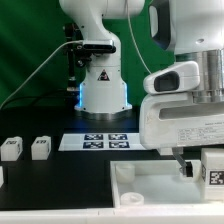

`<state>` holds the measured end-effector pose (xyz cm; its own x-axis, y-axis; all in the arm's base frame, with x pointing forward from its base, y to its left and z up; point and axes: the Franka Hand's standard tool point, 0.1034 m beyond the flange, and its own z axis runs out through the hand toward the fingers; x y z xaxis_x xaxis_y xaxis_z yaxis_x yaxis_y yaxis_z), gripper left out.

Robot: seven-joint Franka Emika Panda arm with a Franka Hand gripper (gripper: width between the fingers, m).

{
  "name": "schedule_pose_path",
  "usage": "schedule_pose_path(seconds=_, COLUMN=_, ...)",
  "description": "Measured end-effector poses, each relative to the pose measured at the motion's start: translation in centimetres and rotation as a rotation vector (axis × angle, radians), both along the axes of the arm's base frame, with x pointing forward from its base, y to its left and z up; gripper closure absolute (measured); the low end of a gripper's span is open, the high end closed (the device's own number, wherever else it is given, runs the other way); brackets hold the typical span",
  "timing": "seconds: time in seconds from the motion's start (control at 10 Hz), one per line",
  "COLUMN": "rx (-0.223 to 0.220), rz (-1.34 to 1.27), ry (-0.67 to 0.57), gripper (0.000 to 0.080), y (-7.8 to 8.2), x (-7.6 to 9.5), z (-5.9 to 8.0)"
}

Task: Assemble one leg

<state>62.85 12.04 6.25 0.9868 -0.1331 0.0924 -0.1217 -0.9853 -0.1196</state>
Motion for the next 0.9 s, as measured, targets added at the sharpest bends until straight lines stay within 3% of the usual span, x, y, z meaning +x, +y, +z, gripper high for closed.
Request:
schedule_pose_path(seconds=0.1, rx=0.003, rz=-0.018, ry=0.002, gripper=0.0217, y=0.01, x=-0.01, z=-0.01)
schedule_pose_path(seconds=0.2, rx=0.006, rz=-0.044, ry=0.005, gripper=0.0217, y=0.07, x=-0.02, z=-0.01)
schedule_pose_path(seconds=0.3, rx=0.005, rz=-0.041, ry=0.005, gripper=0.0401, y=0.04, x=-0.01, z=-0.01)
schedule_pose_path(seconds=0.4, rx=0.017, rz=-0.122, ry=0.014, gripper=0.0512, y=0.08, x=-0.04, z=-0.03)
schedule_pose_path(seconds=0.9, rx=0.081, rz=-0.625, ry=0.075, gripper=0.0512, y=-0.19, x=-0.14, z=-0.18)
